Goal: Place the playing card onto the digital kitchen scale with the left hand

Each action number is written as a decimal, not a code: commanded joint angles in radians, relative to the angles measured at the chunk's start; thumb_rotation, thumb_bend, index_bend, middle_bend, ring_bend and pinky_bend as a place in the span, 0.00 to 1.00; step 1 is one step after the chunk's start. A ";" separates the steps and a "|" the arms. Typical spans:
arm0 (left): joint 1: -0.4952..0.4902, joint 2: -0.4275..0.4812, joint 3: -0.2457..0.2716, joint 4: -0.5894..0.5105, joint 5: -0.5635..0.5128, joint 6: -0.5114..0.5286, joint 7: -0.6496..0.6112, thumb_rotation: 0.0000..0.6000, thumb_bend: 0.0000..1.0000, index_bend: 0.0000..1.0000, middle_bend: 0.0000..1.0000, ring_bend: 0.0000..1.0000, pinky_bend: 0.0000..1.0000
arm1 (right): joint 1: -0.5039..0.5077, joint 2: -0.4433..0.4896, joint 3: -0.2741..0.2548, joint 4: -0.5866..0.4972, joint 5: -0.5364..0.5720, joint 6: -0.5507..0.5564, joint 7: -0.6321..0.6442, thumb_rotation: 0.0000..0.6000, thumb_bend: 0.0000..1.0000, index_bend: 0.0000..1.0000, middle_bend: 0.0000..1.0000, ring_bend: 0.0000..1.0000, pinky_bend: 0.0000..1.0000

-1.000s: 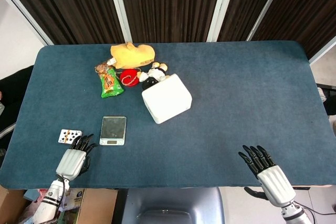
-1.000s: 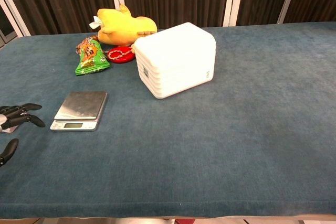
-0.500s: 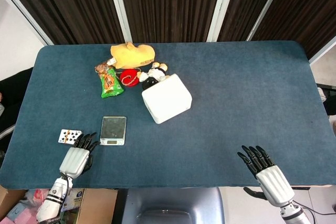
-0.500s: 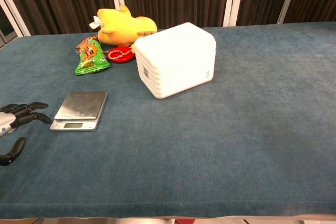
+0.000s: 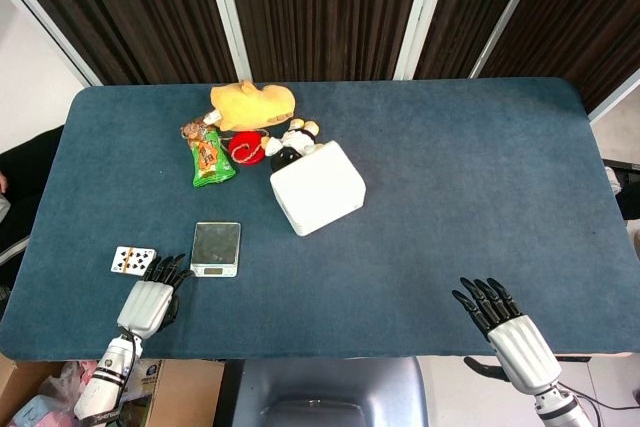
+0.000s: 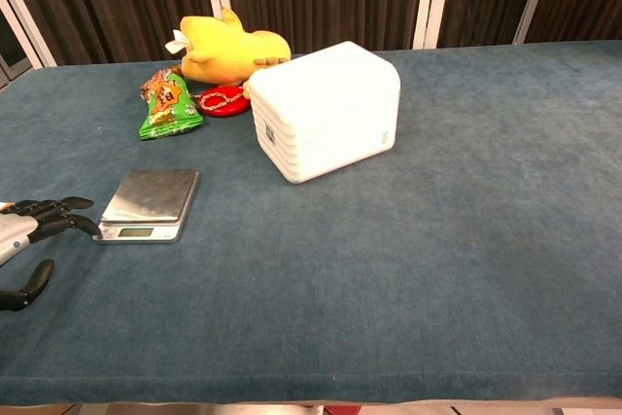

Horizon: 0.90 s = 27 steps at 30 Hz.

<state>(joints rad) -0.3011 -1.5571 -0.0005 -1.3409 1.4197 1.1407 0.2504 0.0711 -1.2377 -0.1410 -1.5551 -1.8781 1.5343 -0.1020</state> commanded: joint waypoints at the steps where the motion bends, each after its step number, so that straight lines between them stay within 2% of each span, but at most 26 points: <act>1: -0.002 -0.001 0.001 0.000 -0.003 -0.002 0.001 1.00 0.70 0.20 0.00 0.00 0.00 | 0.000 0.000 -0.001 0.000 -0.001 -0.002 -0.001 1.00 0.16 0.00 0.00 0.00 0.00; 27: -0.017 0.004 0.007 -0.013 -0.033 -0.021 0.011 1.00 0.70 0.18 0.00 0.00 0.00 | 0.001 -0.001 0.003 -0.002 0.005 -0.006 -0.003 1.00 0.16 0.00 0.00 0.00 0.00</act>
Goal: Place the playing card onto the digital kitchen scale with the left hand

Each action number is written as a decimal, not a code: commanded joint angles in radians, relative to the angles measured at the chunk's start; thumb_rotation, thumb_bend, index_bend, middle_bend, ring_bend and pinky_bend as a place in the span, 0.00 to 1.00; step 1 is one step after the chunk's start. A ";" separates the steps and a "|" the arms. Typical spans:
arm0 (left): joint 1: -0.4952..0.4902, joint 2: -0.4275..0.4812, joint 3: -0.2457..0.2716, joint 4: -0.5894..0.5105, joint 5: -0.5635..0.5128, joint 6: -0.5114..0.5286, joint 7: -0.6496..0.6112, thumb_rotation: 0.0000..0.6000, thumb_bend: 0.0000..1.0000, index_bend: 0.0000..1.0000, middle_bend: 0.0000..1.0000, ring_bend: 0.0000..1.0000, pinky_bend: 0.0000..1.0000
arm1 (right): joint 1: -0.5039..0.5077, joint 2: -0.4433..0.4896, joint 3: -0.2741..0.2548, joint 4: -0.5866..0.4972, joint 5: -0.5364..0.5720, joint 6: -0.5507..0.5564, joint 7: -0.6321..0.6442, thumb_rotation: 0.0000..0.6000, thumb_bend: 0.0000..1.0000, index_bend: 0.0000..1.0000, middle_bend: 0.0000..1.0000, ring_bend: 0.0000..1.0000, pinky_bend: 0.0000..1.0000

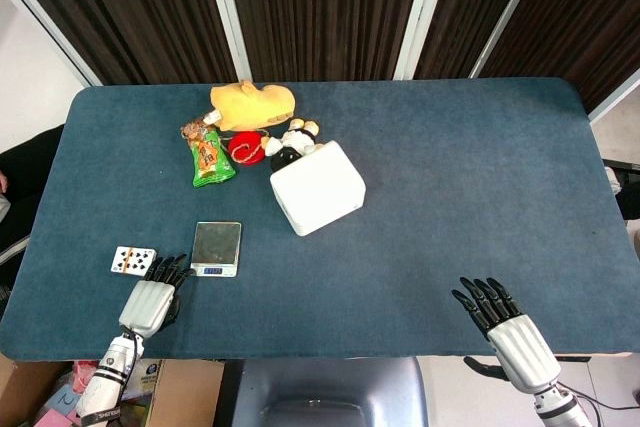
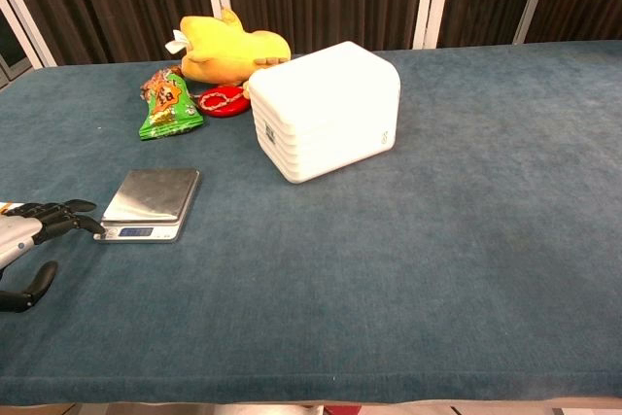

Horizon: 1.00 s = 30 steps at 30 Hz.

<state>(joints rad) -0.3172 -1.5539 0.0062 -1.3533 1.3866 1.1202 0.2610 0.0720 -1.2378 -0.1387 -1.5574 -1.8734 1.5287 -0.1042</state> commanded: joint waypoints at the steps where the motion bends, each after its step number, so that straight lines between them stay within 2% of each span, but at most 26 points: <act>1: -0.001 0.001 0.002 0.000 0.000 -0.001 0.001 1.00 0.70 0.18 0.00 0.00 0.00 | 0.000 -0.001 0.000 0.000 0.000 -0.002 -0.002 1.00 0.16 0.00 0.00 0.00 0.00; 15: -0.010 0.001 0.011 -0.003 -0.009 -0.020 0.010 1.00 0.70 0.19 0.00 0.00 0.00 | -0.002 0.001 0.001 0.002 -0.001 0.008 0.010 1.00 0.16 0.00 0.00 0.00 0.00; 20: -0.007 0.000 -0.001 0.001 0.031 0.036 -0.035 1.00 0.70 0.12 0.00 0.00 0.00 | -0.002 0.002 0.001 0.002 -0.002 0.010 0.014 1.00 0.16 0.00 0.00 0.00 0.00; 23: -0.005 0.010 -0.017 0.000 0.054 0.079 -0.076 1.00 0.64 0.08 0.00 0.00 0.00 | -0.002 0.002 0.000 0.003 -0.004 0.011 0.015 1.00 0.16 0.00 0.00 0.00 0.00; 25: -0.003 0.024 -0.024 -0.004 0.070 0.106 -0.101 1.00 0.57 0.08 0.00 0.00 0.00 | -0.002 0.002 -0.001 0.003 -0.006 0.012 0.016 1.00 0.16 0.00 0.00 0.00 0.00; 30: 0.000 0.078 -0.033 -0.006 0.078 0.130 -0.116 1.00 0.46 0.08 0.00 0.00 0.00 | -0.003 0.005 -0.003 0.002 -0.010 0.013 0.017 1.00 0.16 0.00 0.00 0.00 0.00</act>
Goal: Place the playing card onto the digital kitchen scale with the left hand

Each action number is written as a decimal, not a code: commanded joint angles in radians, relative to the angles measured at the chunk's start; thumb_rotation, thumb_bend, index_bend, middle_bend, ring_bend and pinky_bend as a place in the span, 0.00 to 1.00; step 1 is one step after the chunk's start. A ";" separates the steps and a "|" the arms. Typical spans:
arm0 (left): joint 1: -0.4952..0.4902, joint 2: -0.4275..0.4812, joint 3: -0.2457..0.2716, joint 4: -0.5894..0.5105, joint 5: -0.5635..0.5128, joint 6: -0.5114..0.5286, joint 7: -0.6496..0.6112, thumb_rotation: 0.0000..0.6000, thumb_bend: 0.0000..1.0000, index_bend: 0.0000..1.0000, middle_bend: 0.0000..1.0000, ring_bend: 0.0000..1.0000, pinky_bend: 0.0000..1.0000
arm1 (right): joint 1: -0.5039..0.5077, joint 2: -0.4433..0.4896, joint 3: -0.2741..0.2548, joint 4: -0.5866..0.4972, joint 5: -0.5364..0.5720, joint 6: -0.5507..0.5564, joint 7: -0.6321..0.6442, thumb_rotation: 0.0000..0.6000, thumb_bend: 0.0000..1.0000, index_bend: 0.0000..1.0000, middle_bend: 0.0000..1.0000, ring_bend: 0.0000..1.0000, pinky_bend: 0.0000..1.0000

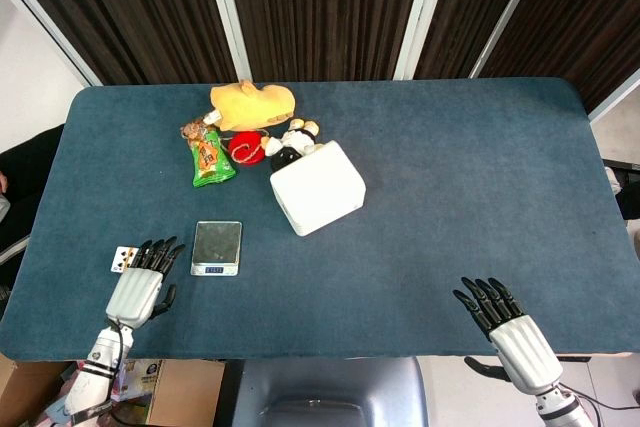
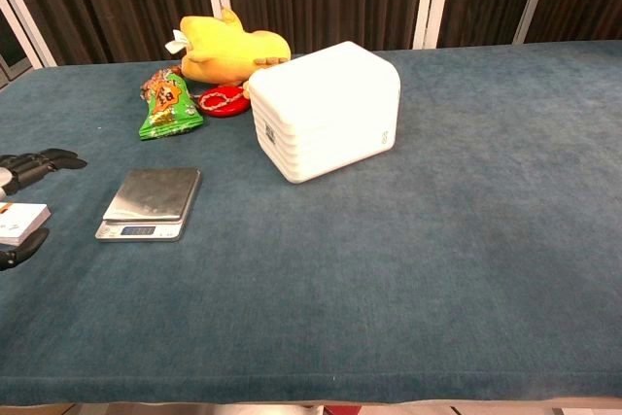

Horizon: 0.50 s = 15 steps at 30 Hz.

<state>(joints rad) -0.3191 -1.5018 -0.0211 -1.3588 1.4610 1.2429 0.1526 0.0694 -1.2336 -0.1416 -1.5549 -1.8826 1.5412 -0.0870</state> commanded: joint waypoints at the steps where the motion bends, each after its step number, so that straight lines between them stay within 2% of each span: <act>1: 0.003 0.041 -0.005 0.005 0.000 0.004 -0.007 1.00 0.45 0.07 0.00 0.00 0.00 | 0.000 0.002 -0.001 -0.001 -0.001 0.000 0.000 1.00 0.16 0.00 0.00 0.00 0.00; 9: -0.011 0.098 0.005 0.090 -0.065 -0.111 -0.054 1.00 0.40 0.03 0.00 0.00 0.00 | 0.001 0.007 -0.009 -0.004 -0.010 -0.004 0.006 1.00 0.16 0.00 0.00 0.00 0.00; 15: -0.036 0.100 0.006 0.145 -0.082 -0.183 -0.095 1.00 0.40 0.02 0.00 0.00 0.00 | 0.003 0.008 -0.010 -0.007 -0.008 -0.012 0.002 1.00 0.16 0.00 0.00 0.00 0.00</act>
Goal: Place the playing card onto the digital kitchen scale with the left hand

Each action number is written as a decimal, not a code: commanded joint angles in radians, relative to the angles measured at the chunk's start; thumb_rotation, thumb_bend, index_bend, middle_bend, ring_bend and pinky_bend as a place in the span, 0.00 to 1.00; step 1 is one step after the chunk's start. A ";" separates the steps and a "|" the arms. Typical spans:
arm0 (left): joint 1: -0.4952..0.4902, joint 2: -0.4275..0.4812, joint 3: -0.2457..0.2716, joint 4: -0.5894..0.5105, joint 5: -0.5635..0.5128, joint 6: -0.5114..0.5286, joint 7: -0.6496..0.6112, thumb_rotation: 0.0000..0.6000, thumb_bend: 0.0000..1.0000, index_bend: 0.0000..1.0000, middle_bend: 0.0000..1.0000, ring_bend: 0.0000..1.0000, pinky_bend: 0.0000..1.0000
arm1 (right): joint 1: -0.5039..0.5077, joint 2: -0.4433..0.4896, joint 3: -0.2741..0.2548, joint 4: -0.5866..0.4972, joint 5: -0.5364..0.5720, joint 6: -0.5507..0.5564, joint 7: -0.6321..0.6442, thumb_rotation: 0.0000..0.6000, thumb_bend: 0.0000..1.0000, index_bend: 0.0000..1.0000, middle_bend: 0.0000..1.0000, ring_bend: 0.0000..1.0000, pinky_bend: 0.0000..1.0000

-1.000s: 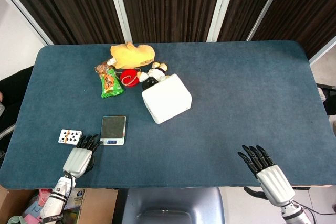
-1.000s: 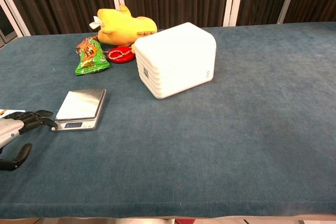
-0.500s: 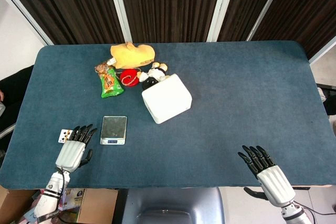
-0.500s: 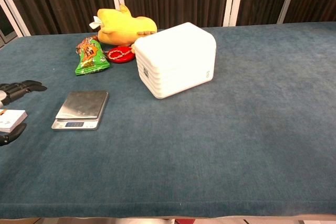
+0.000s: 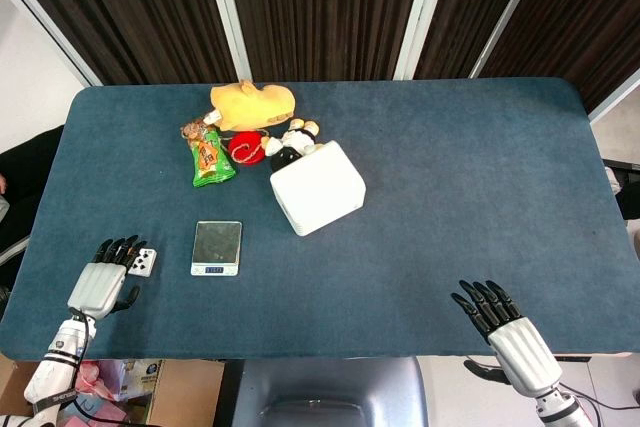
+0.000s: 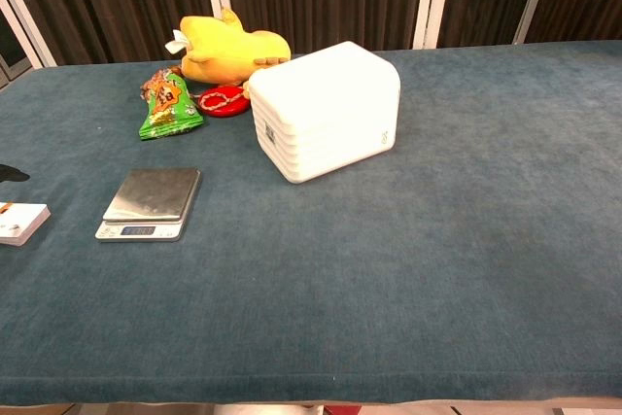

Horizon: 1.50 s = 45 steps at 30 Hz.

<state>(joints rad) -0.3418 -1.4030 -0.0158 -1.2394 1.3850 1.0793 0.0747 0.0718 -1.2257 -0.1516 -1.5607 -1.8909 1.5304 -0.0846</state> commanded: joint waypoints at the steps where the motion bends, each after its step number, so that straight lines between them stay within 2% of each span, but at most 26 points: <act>1: -0.018 -0.003 0.001 0.039 -0.006 -0.028 -0.022 1.00 0.40 0.02 0.00 0.00 0.00 | 0.001 0.001 -0.001 -0.002 0.001 -0.003 -0.001 1.00 0.16 0.00 0.00 0.00 0.00; 6: -0.035 -0.020 0.000 0.082 -0.022 -0.073 -0.029 1.00 0.40 0.03 0.00 0.00 0.00 | 0.002 0.002 -0.001 -0.003 0.002 -0.005 -0.001 1.00 0.16 0.00 0.00 0.00 0.00; 14: -0.049 -0.048 -0.008 0.130 -0.062 -0.123 -0.011 1.00 0.39 0.13 0.01 0.00 0.00 | 0.003 0.004 -0.001 -0.007 0.005 -0.012 -0.002 1.00 0.16 0.00 0.00 0.00 0.00; 23: -0.056 -0.083 -0.016 0.182 -0.076 -0.134 -0.015 1.00 0.38 0.28 0.12 0.00 0.00 | 0.004 0.003 -0.001 -0.010 0.007 -0.018 -0.009 1.00 0.16 0.00 0.00 0.00 0.00; 27: -0.055 -0.092 -0.018 0.198 -0.071 -0.124 -0.021 1.00 0.38 0.38 0.26 0.02 0.00 | 0.004 0.001 -0.001 -0.009 0.008 -0.021 -0.013 1.00 0.16 0.00 0.00 0.00 0.00; 32: -0.048 -0.105 -0.023 0.220 -0.062 -0.090 -0.030 1.00 0.39 0.59 0.52 0.14 0.00 | 0.005 0.000 -0.001 -0.010 0.009 -0.024 -0.017 1.00 0.16 0.00 0.00 0.00 0.00; 36: -0.044 -0.112 -0.026 0.228 -0.060 -0.075 -0.033 1.00 0.40 0.68 0.62 0.22 0.00 | 0.005 0.000 -0.001 -0.010 0.009 -0.025 -0.018 1.00 0.16 0.00 0.00 0.00 0.00; 40: -0.036 -0.132 -0.040 0.252 -0.061 -0.036 -0.035 1.00 0.41 0.81 0.77 0.36 0.00 | 0.004 0.000 -0.002 -0.011 0.009 -0.024 -0.018 1.00 0.16 0.00 0.00 0.00 0.00; 45: -0.027 -0.156 -0.055 0.269 -0.051 0.019 -0.046 1.00 0.46 0.92 0.88 0.46 0.00 | 0.004 -0.001 -0.002 -0.011 0.008 -0.025 -0.021 1.00 0.16 0.00 0.00 0.00 0.00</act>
<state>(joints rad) -0.3732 -1.5495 -0.0640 -0.9762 1.3286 1.0796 0.0367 0.0762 -1.2262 -0.1539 -1.5719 -1.8828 1.5054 -0.1054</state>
